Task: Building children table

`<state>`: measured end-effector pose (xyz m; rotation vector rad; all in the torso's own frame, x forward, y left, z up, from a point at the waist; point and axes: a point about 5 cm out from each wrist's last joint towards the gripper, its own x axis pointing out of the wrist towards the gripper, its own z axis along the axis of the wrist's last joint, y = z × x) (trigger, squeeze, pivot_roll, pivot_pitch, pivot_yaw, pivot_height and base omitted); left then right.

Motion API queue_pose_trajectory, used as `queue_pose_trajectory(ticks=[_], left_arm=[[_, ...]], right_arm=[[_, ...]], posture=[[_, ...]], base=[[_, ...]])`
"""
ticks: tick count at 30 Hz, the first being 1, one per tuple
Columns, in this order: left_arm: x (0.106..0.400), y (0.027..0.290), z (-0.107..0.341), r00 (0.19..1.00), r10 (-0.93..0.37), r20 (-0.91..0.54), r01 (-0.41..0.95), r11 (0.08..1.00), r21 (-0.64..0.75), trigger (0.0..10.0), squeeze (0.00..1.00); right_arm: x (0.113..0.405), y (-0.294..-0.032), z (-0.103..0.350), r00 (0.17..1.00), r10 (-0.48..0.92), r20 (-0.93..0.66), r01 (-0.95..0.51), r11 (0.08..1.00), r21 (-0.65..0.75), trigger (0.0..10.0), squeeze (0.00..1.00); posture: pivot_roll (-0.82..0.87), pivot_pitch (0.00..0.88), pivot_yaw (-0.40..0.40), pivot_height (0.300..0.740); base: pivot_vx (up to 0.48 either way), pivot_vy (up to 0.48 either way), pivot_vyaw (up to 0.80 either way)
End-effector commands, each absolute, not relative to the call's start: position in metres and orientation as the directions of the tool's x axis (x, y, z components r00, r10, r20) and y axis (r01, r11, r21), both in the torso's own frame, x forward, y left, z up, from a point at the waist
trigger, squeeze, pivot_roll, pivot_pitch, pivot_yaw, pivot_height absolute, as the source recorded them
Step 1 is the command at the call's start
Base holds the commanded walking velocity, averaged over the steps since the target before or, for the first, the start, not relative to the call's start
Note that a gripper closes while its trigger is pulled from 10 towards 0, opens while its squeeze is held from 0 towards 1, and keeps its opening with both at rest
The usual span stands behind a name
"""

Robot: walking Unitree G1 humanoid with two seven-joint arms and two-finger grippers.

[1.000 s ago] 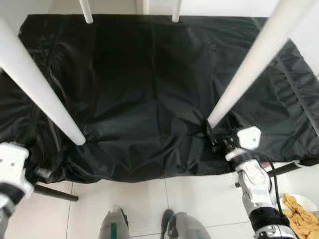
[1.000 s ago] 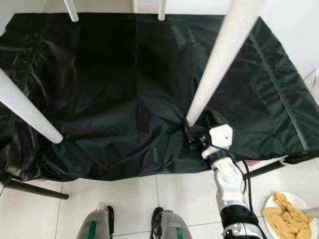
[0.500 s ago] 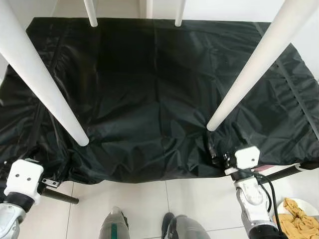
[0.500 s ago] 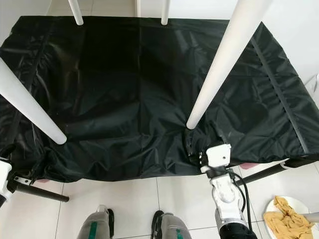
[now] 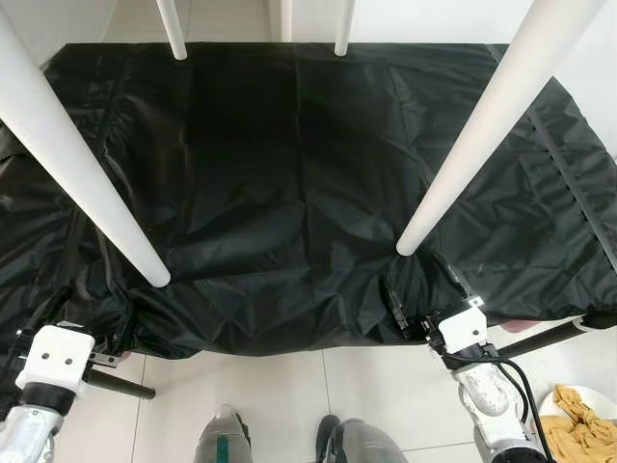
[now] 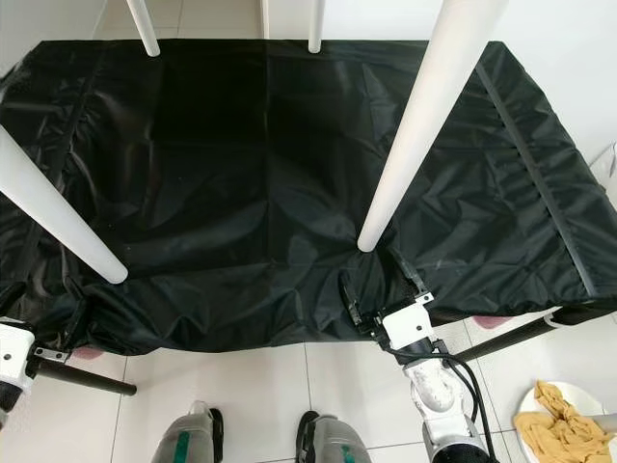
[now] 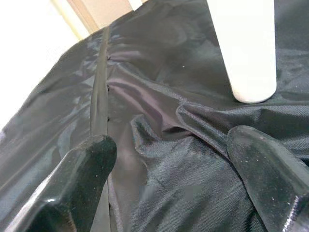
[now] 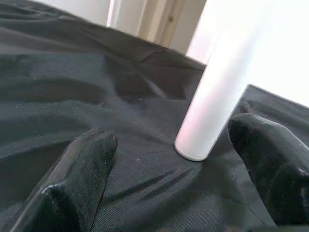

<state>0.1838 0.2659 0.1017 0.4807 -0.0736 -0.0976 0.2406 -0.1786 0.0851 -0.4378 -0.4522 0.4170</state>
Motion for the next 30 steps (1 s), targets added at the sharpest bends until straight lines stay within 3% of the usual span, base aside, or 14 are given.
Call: queue_pose_trajectory(ticks=[1, 7, 9, 14, 25, 30], left_arm=[[0.186, 0.252, 0.099, 0.985, -0.171, 0.02, 0.146, 0.888, 0.436, 10.0, 0.0], [0.195, 0.234, 0.12, 0.961, -0.261, 0.089, 0.214, 0.908, 0.36, 10.0, 0.0], [0.201, 0.222, 0.137, 0.932, -0.342, 0.118, 0.29, 0.901, 0.321, 10.0, 0.0], [0.201, 0.217, 0.142, 0.915, -0.383, 0.128, 0.329, 0.89, 0.314, 10.0, 0.0], [0.189, 0.205, 0.14, 0.866, -0.498, 0.05, 0.467, 0.841, 0.274, 10.0, 0.0], [0.182, 0.203, 0.133, 0.844, -0.536, 0.013, 0.515, 0.816, 0.264, 10.0, 0.0]], right_arm=[[0.232, -0.161, 0.068, 0.787, 0.583, 0.202, -0.455, 0.77, -0.448, 10.0, 0.0], [0.241, -0.149, 0.081, 0.73, 0.656, 0.193, -0.581, 0.744, -0.332, 10.0, 0.0], [0.25, -0.146, 0.092, 0.668, 0.726, 0.163, -0.697, 0.688, -0.203, 10.0, 0.0], [0.249, -0.147, 0.096, 0.625, 0.766, 0.152, -0.729, 0.642, -0.239, 10.0, 0.0], [0.227, -0.153, 0.099, 0.412, 0.909, 0.055, -0.879, 0.413, -0.237, 10.0, 0.0], [0.225, -0.161, 0.096, 0.36, 0.933, -0.01, -0.909, 0.349, -0.23, 10.0, 0.0]], posture=[[0.19, 0.202, -0.026, 0.74], [0.2, 0.192, -0.026, 0.74], [0.2, 0.185, -0.03, 0.74], [0.2, 0.183, -0.035, 0.74], [0.19, 0.182, -0.042, 0.74], [0.19, 0.181, -0.047, 0.74]], base=[[0.0, 0.0, 0.0], [0.0, 0.0, 0.0], [0.0, 0.0, 0.0], [0.0, 0.0, 0.0], [0.0, 0.0, 0.0], [0.0, 0.0, 0.0]])
